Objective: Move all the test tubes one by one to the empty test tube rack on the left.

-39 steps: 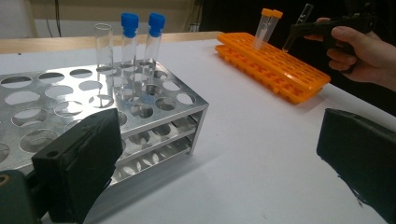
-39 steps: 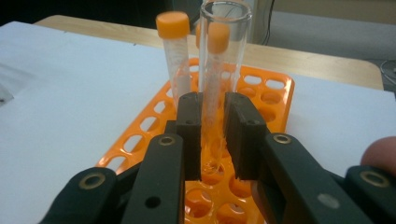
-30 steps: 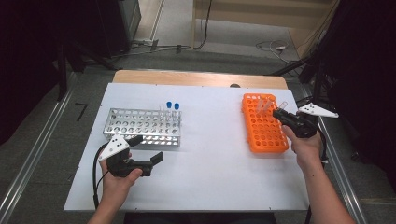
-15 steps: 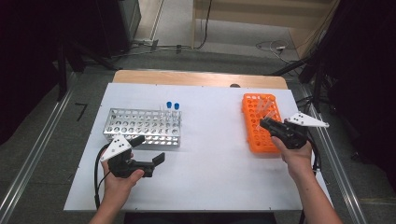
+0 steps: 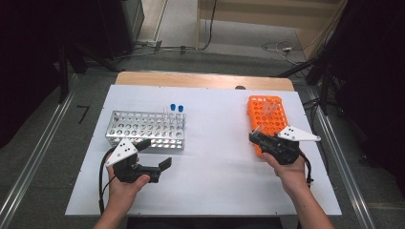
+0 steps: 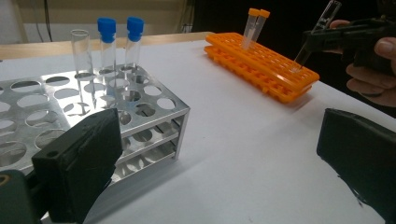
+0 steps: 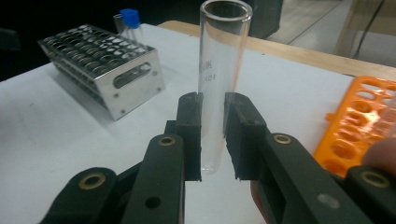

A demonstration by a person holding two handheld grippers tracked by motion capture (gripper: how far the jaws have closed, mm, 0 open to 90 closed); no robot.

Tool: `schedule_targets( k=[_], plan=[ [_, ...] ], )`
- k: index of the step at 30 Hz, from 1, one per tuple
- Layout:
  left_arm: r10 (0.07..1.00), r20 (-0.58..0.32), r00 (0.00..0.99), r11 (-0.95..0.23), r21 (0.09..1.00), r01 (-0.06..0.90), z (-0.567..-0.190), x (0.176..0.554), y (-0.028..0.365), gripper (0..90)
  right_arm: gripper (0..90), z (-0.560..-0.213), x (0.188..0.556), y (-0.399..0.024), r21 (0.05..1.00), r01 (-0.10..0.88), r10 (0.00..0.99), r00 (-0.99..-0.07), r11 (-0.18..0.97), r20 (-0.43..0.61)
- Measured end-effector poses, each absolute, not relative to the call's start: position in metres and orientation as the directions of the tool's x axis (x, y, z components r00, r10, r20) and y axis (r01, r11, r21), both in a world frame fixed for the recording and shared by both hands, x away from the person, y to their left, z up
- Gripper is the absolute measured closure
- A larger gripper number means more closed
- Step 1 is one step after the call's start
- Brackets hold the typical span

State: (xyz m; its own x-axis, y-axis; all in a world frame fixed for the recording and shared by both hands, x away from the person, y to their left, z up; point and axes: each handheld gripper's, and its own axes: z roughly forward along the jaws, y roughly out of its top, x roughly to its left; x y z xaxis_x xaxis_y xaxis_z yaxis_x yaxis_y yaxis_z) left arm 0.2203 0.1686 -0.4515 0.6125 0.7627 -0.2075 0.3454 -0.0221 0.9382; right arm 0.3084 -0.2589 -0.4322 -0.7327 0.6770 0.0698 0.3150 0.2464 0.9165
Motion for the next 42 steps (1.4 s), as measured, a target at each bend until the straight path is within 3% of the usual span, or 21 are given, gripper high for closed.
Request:
schedule_targets(
  k=[30,42],
  plan=[
    [0.7,-0.187,0.689,-0.054,0.948,0.313,-0.44,0.214,0.141,4.8,73.9,-0.45,0.26,-0.172,0.899,0.266,0.486,-0.871,0.347,0.07],
    [0.632,-0.181,0.753,-0.086,0.95,0.301,-0.439,0.213,0.122,20.3,73.9,-0.458,0.248,-0.145,0.889,0.247,0.421,-0.904,0.387,0.068]
  ],
)
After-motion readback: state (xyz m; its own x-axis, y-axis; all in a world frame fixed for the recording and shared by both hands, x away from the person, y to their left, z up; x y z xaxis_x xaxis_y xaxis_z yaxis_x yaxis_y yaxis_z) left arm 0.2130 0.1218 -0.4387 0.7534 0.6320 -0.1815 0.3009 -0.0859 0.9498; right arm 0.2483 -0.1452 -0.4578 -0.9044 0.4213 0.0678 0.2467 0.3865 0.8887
